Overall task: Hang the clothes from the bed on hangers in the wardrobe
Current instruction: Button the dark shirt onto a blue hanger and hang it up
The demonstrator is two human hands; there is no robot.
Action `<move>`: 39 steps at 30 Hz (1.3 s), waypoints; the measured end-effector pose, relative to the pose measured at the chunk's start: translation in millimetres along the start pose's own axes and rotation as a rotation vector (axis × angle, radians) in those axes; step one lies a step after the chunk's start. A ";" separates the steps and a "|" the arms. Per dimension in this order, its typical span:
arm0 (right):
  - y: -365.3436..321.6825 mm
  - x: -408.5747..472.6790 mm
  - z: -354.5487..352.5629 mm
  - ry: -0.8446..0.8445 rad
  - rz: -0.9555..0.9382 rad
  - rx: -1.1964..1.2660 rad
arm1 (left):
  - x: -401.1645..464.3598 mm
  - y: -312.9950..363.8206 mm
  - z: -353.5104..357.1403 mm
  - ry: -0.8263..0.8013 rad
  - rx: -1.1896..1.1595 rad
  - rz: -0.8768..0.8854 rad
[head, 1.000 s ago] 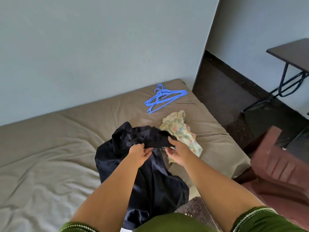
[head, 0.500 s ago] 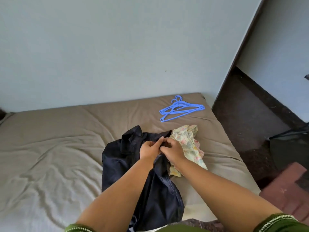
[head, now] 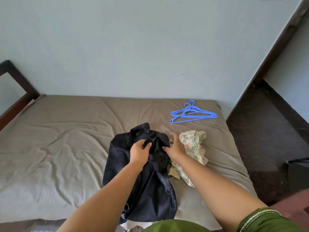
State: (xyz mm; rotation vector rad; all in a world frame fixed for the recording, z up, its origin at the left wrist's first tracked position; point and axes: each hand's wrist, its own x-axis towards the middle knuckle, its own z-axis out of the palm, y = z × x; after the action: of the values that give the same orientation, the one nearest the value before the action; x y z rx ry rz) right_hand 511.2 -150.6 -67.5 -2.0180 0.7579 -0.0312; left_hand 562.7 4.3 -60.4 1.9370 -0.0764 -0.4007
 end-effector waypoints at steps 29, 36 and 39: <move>-10.5 -14.5 -12.9 0.104 -0.799 -0.224 | 6.3 19.0 -0.7 -0.239 -0.239 -0.120; -5.1 -10.5 -14.4 0.121 -0.792 -0.221 | 16.1 20.6 -7.7 -0.309 -0.079 -0.058; -2.0 -10.1 -14.7 0.118 -0.790 -0.225 | 17.9 22.6 -7.7 -0.324 -0.073 -0.071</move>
State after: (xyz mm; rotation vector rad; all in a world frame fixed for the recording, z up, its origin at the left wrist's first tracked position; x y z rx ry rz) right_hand 499.4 -155.9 -55.0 -2.4301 -0.0119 -0.5431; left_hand 584.9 -2.1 -41.6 1.7914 -0.2014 -0.7527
